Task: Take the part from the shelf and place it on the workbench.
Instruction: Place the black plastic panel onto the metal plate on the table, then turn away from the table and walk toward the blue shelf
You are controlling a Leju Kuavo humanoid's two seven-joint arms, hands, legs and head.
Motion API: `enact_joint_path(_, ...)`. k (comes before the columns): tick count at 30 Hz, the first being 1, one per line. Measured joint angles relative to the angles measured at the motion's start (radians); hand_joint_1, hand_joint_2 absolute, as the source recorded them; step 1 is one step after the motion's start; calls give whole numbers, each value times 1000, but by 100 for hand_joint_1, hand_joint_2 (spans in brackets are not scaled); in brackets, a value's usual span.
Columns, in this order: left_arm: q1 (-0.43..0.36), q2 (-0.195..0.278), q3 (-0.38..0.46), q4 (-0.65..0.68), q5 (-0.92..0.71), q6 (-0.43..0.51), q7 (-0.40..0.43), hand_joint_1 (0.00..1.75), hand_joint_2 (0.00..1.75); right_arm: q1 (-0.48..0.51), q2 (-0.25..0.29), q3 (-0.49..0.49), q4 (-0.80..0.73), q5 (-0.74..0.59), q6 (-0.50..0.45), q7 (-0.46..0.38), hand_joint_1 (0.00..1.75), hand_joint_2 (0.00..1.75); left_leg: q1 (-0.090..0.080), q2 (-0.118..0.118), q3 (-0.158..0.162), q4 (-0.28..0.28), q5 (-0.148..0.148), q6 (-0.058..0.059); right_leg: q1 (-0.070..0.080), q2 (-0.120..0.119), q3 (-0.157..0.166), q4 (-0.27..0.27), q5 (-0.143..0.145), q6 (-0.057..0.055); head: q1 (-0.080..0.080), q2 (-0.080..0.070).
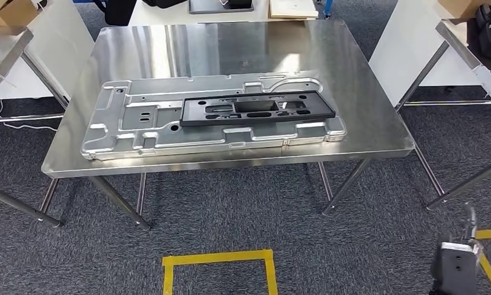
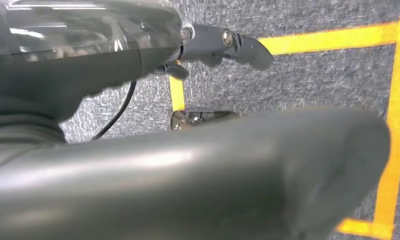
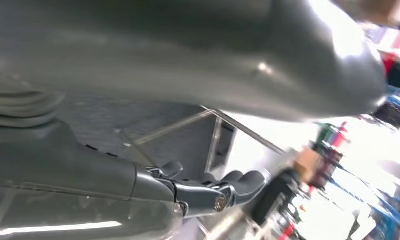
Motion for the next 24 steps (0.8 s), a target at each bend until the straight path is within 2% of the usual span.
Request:
enact_joint_path(2, 2, -1, 8, 0, 1, 2, 2, 0, 0, -6, 2, -18, 71, 62, -4, -8, 0, 0, -1, -3, -6, -8, -1, 12, 1, 0, -7, 3, 13, 12, 0, 0)
enact_joint_path(3, 4, -1, 12, 0, 2, 3, 2, 0, 0, -8, 2, -28, 109, 92, -9, -16, 0, 0, -2, -2, -14, -6, 5, 22, 1, 0, -12, 7, 6, 16, 0, 0)
enact_joint_path(4, 4, -1, 15, 0, 2, 3, 2, 0, 0, -9, 3, -38, 149, 120, -14, -24, 0, 0, -2, 0, -22, -6, 13, 33, 0, 1, -21, 27, -17, 19, 1, 0)
enact_joint_path(5, 4, -1, 17, -1, 3, 4, 2, 0, 0, -12, 3, -47, 187, 145, -19, -31, 0, 0, -3, 3, -33, -6, 21, 43, 0, 1, -36, 68, -57, 21, 2, 0)
enact_joint_path(7, 4, -1, 21, -2, 3, 5, 2, 0, 0, -24, 2, -65, 267, 195, -31, -38, 0, 0, -10, 8, -56, -3, 37, 56, 1, 1, -74, 199, -147, 21, 3, 0)
enact_joint_path(8, 4, -1, 23, -3, 3, 5, 2, 0, 0, -30, 0, -76, 315, 227, -41, -41, 0, 0, -13, 10, -67, -1, 44, 59, 2, 1, -87, 260, -172, 20, 3, 0)
enact_joint_path(9, 4, -1, 26, -4, 3, 5, 2, 0, 0, -36, -3, -86, 365, 260, -53, -43, 0, 0, -16, 12, -78, 1, 51, 61, 2, 1, -86, 293, -175, 19, 3, 0)
enact_joint_path(10, 4, -1, 29, -5, 3, 5, 2, 0, 0, -40, -7, -97, 418, 293, -68, -44, 0, 0, -19, 13, -89, 4, 57, 62, 3, 1, -69, 290, -158, 17, 3, 0)
enact_joint_path(11, 4, -1, 32, -5, 3, 5, 1, 0, 0, -44, -13, -107, 470, 323, -83, -44, 0, 0, -21, 12, -99, 7, 63, 62, 4, 1, -34, 249, -129, 13, 3, 0)
enact_joint_path(12, 4, -2, 35, -6, 3, 5, 1, 0, 0, -49, -20, -118, 524, 348, -100, -42, 0, 0, -23, 12, -107, 9, 68, 61, 7, 2, 14, 180, -102, 7, 3, 0)
enact_joint_path(14, 3, -4, 38, -6, 3, 5, 1, 0, 0, -63, -39, -140, 630, 386, -131, -35, 0, 0, -27, 12, -117, 11, 80, 53, 15, 3, 102, 39, -83, -5, 3, 0)
enact_joint_path(15, 3, -5, 39, -7, 3, 5, 1, 0, 0, -67, -47, -151, 679, 400, -145, -29, 0, 0, -27, 12, -120, 10, 87, 48, 20, 3, 124, -1, -87, -10, 3, 0)
enact_joint_path(17, 2, -6, 42, -8, 3, 5, 1, 0, 0, -73, -59, -167, 765, 430, -173, -9, 0, 0, -26, 13, -126, 8, 101, 35, 23, 3, 126, -23, -87, -14, 2, 0)
enact_joint_path(18, 3, -6, 44, -8, 3, 5, 2, 0, 0, -76, -65, -174, 806, 446, -185, 8, 0, 0, -25, 12, -132, 12, 95, 30, 19, 2, 119, -28, -82, -18, 2, 0)
enact_joint_path(19, 4, -6, 45, -8, 3, 5, 2, 0, 0, -79, -69, -179, 845, 463, -196, 28, 0, 0, -25, 12, -141, 28, 74, 26, 14, 1, 110, -34, -76, -22, 2, 0)
enact_joint_path(20, 5, -6, 47, -8, 3, 5, 3, 0, 0, -83, -73, -184, 883, 480, -206, 49, 0, 0, -25, 11, -154, 64, 35, 23, 9, -1, 98, -38, -69, -27, 2, 0)
enact_joint_path(22, 6, -7, 49, -8, 3, 5, 3, 0, 0, -87, -79, -188, 943, 506, -218, 82, 0, 0, -23, 10, -183, 182, -61, 19, 7, -2, 75, -34, -54, -32, 1, 0)
enact_joint_path(23, 6, -7, 51, -8, 3, 5, 3, 0, 0, -88, -81, -189, 971, 518, -223, 98, 0, 0, -22, 10, -192, 246, -91, 17, 7, -3, 63, -31, -46, -32, 0, 0)
enact_joint_path(24, 6, -7, 52, -9, 3, 5, 3, 0, 0, -89, -82, -189, 996, 529, -225, 114, 0, 0, -20, 10, -190, 287, -96, 14, 7, -4, 50, -27, -38, -32, 0, 0)
